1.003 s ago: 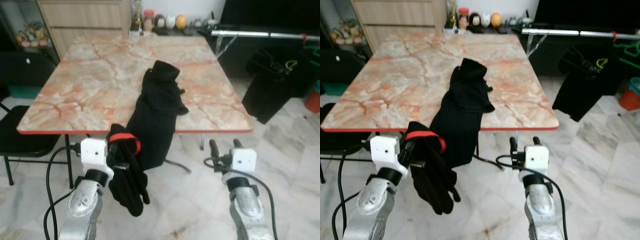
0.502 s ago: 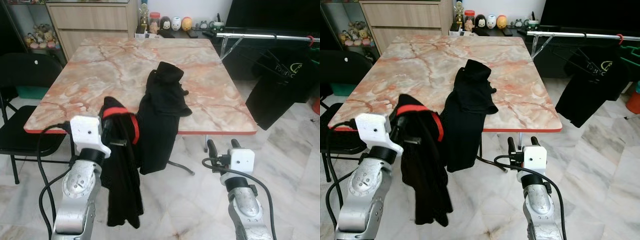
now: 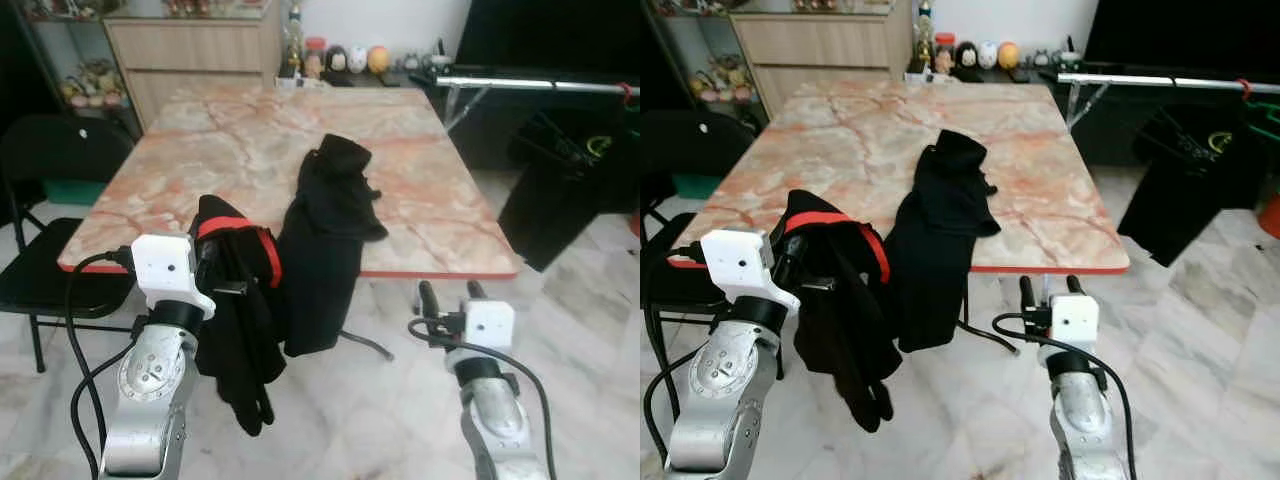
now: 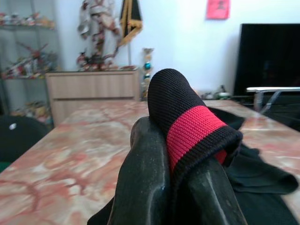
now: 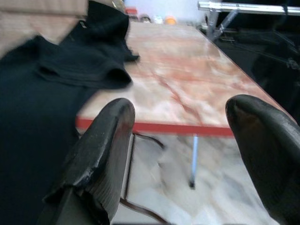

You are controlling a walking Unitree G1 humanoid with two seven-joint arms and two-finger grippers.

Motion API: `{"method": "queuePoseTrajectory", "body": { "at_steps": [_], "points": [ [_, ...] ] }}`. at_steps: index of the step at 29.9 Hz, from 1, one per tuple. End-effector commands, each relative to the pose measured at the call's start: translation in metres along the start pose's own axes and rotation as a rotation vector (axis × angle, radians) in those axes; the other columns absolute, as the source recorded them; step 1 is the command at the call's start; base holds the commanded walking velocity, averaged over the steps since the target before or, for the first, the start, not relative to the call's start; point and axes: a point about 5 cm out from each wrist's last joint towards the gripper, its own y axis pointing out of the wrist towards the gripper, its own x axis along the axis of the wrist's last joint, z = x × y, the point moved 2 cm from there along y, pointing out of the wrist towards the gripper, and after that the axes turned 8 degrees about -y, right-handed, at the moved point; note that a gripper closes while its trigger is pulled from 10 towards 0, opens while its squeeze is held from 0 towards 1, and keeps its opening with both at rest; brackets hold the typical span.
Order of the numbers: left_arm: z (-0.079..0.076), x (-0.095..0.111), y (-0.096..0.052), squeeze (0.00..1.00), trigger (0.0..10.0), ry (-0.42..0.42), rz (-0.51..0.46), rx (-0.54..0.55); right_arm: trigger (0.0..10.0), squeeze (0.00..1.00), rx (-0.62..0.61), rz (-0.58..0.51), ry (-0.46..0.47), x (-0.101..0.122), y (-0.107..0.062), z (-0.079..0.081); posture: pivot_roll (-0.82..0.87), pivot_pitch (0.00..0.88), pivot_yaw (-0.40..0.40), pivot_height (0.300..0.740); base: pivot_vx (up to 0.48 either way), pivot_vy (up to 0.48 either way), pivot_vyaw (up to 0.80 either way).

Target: Hang hanger

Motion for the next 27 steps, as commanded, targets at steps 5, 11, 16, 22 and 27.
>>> {"method": "queuePoseTrajectory", "body": {
  "at_steps": [5, 11, 16, 22, 27],
  "points": [
    [-0.001, 0.006, 0.002, 0.00, 10.0, 0.004, -0.022, -0.007, 10.0, 0.00, -0.140, 0.316, 0.083, -0.067, -0.023, -0.023, 0.00, 0.000, -0.026, 0.740, 0.299, 0.000, 0.00],
    [0.006, 0.008, 0.003, 0.00, 10.0, 0.021, -0.025, 0.005, 10.0, 0.00, -0.047, 0.657, -0.053, -0.127, -0.047, -0.012, 0.00, 0.000, -0.025, 0.740, 0.299, 0.000, 0.00],
    [0.006, 0.008, 0.003, 0.00, 10.0, 0.024, -0.027, 0.009, 10.0, 0.00, -0.025, 0.842, -0.004, -0.151, -0.065, -0.002, 0.01, 0.000, -0.024, 0.740, 0.297, 0.000, 0.00],
    [0.012, 0.019, 0.008, 0.00, 10.0, 0.030, -0.061, 0.034, 10.0, 0.00, 0.047, 0.845, -0.019, -0.155, -0.067, 0.006, 0.02, 0.000, -0.026, 0.740, 0.297, 0.000, 0.00],
    [0.017, 0.043, 0.021, 0.00, 10.0, 0.032, -0.141, 0.051, 10.0, 0.00, 0.108, 0.892, -0.046, -0.164, -0.081, 0.015, 0.03, 0.000, -0.025, 0.740, 0.299, 0.000, 0.00]
  ]
}}
